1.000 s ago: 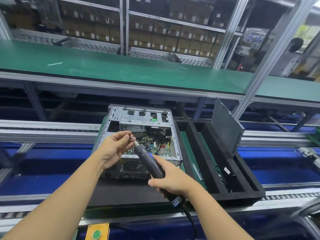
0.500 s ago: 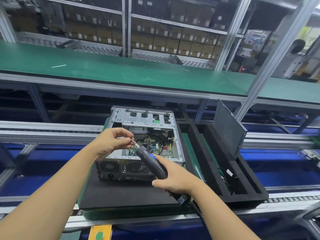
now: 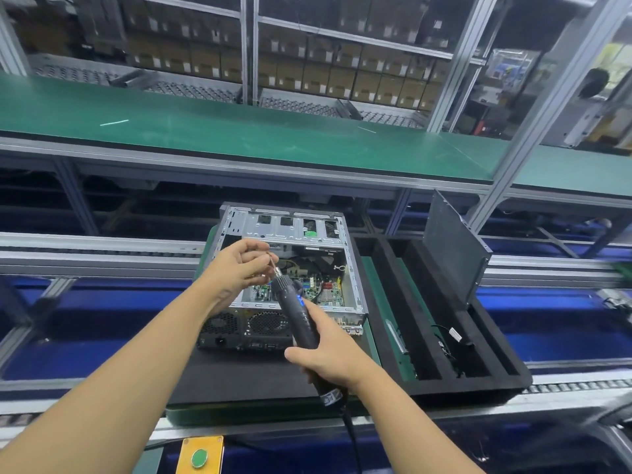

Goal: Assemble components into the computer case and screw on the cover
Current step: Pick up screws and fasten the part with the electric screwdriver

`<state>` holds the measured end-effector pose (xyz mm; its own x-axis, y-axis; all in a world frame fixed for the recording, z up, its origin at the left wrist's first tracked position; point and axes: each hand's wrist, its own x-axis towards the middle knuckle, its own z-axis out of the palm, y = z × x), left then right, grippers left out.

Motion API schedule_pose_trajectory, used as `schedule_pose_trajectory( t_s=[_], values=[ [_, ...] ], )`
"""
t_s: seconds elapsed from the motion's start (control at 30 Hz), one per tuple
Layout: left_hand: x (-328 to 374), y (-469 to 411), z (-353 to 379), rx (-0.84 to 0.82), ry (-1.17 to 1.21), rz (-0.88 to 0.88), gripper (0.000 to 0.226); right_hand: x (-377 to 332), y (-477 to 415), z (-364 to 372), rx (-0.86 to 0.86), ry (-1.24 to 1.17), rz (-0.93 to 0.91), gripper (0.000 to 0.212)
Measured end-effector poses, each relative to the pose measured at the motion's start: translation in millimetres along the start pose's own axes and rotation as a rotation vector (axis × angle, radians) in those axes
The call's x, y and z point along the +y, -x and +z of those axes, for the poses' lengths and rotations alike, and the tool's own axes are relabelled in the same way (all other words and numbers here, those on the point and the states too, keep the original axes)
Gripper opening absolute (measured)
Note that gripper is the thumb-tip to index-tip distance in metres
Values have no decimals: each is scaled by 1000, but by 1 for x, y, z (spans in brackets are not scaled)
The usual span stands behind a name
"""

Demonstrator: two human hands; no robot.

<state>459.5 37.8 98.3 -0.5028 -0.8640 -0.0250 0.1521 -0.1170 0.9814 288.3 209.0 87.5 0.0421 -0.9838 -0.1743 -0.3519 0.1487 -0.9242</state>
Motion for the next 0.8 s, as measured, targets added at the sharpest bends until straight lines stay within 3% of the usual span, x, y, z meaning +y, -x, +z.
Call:
schedule_pose_trajectory(
  t_s=[0.07, 0.17, 0.27, 0.37, 0.5, 0.6, 0.8],
  values=[
    [-5, -5, 2, 30, -122, -5, 20, 4, -3, 7, 23, -62, 13, 84],
    [-14, -10, -15, -28, -711, 10, 19, 13, -6, 17, 74, -253, 33, 87],
    [-32, -12, -41, -257, -1286, -42, 48, 24, -7, 22, 156, -390, 55, 85],
    [-53, -17, -50, -346, -1575, 16, 66, 36, -4, 27, 198, -429, 87, 82],
    [-66, -20, -56, -284, -1643, 152, 46, 50, 6, 35, 217, -423, 101, 76],
    [-67, -20, -61, -286, -1542, 177, 39, 59, 13, 43, 218, -424, 117, 72],
    [-62, -12, -60, -245, -1345, 176, 38, 66, 19, 56, 207, -435, 138, 87]
  ],
)
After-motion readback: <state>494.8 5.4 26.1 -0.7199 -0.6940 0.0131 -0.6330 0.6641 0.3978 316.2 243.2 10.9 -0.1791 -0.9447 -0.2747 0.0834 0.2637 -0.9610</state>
